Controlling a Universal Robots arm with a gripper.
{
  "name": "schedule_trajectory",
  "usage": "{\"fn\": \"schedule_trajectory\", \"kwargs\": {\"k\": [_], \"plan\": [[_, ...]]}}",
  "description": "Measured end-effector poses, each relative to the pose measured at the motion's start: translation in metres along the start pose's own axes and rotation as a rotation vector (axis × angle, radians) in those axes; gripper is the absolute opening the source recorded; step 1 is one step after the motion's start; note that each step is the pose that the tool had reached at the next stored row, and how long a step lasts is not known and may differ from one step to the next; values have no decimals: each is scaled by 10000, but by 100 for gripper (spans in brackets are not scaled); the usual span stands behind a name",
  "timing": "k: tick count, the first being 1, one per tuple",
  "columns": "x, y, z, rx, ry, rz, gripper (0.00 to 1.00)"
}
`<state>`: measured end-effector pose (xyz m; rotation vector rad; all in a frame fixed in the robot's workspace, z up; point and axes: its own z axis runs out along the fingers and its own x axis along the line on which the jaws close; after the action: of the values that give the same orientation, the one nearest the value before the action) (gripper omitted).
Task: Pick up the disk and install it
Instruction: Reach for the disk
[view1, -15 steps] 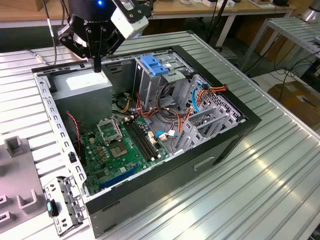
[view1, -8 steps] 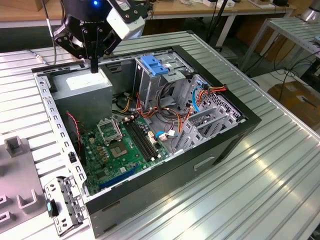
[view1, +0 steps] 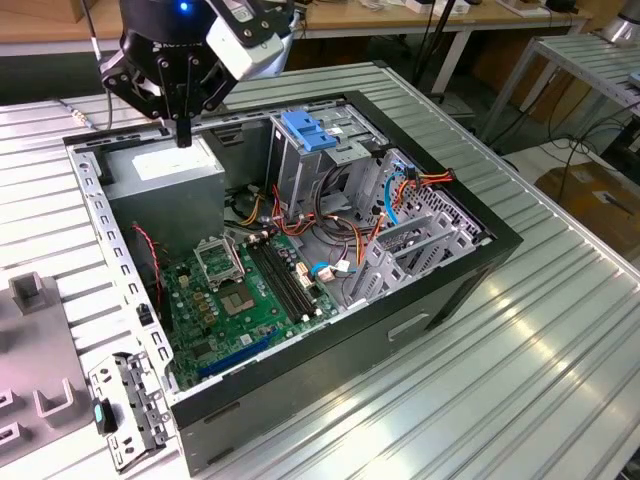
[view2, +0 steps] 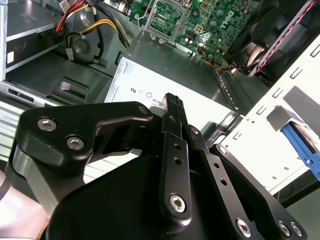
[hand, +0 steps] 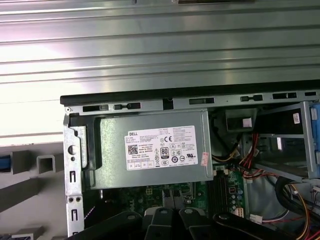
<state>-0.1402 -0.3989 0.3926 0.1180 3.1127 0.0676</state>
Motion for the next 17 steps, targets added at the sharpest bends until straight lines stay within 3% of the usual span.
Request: {"fn": "schedule_trajectory", "kwargs": {"k": [17], "plan": [[42, -3, 2, 1, 15, 1, 11]]}}
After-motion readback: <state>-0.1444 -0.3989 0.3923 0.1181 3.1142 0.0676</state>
